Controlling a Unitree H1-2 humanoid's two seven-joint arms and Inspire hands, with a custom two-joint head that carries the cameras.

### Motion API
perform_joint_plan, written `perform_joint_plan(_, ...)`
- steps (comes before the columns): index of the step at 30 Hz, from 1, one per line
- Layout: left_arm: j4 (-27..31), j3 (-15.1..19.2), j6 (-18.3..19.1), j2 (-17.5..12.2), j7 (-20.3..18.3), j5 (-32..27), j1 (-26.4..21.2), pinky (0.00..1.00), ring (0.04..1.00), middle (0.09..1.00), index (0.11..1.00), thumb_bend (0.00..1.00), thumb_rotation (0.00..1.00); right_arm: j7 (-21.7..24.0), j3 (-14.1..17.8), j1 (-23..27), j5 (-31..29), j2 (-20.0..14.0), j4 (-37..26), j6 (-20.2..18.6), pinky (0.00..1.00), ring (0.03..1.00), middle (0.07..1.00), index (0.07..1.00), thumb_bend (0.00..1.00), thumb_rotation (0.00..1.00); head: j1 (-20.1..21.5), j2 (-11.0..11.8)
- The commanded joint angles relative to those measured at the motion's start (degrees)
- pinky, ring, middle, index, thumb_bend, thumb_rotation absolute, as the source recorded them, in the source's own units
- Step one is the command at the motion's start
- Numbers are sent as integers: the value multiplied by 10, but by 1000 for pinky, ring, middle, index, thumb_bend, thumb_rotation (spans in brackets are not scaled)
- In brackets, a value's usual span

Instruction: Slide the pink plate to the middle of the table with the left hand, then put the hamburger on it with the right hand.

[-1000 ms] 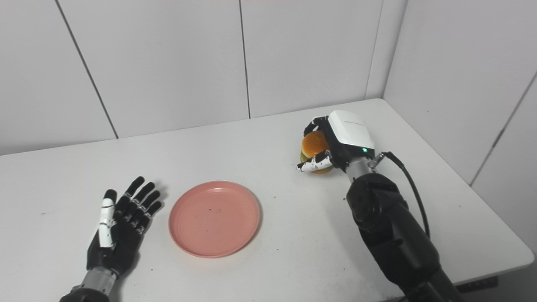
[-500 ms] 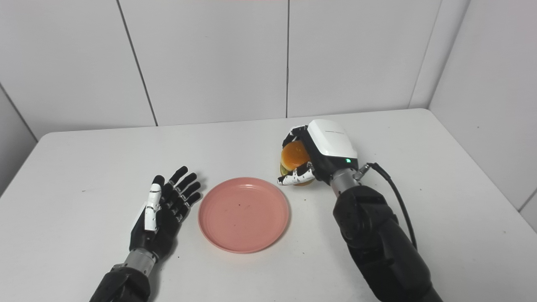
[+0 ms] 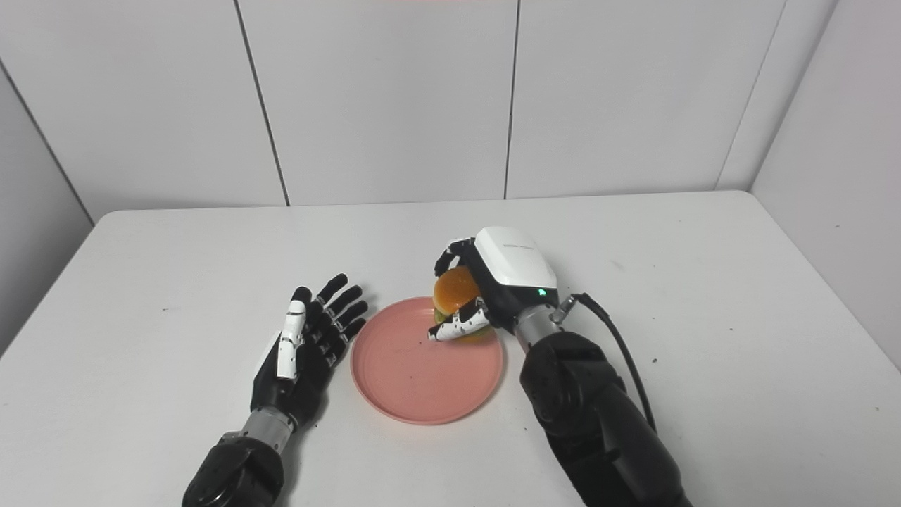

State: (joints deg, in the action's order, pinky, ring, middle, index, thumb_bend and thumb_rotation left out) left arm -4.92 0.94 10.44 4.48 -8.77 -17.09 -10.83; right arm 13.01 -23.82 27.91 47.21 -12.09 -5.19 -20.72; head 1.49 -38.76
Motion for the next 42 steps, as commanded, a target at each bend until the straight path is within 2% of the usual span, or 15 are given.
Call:
perform_joint_plan(1,2,-4,5,3,6,8,-11,915,890,884,872,552,1000,-9,-2,30,1,7,-7,30,295,367,420,538,519,0,-1,-1)
perform_joint_plan(9,7,-4,10,5,11,15,-13,896,877,872,861,555,1000,-19,-18,27,1,27,19,45,240,319,405,529,520,0,-4,-6)
perform_joint_plan(18,10,-6,14,5,14,15,-14,894,874,870,860,550,1000,-8,-34,24,5,37,34,36,269,347,405,529,520,0,-6,-9)
perform_joint_plan(25,15,-7,16,4,16,18,-13,896,874,868,855,550,1000,-9,-44,16,8,35,42,40,277,351,410,533,520,0,-5,-12)
perform_joint_plan(30,18,-8,18,0,14,21,-10,901,883,877,861,556,1000,-4,-50,11,13,33,45,32,265,339,475,490,528,0,-7,-14)
perform_joint_plan(42,16,-5,16,0,12,24,-10,900,881,874,860,559,1000,-11,-57,1,28,32,50,40,238,323,477,487,529,0,-7,-13)
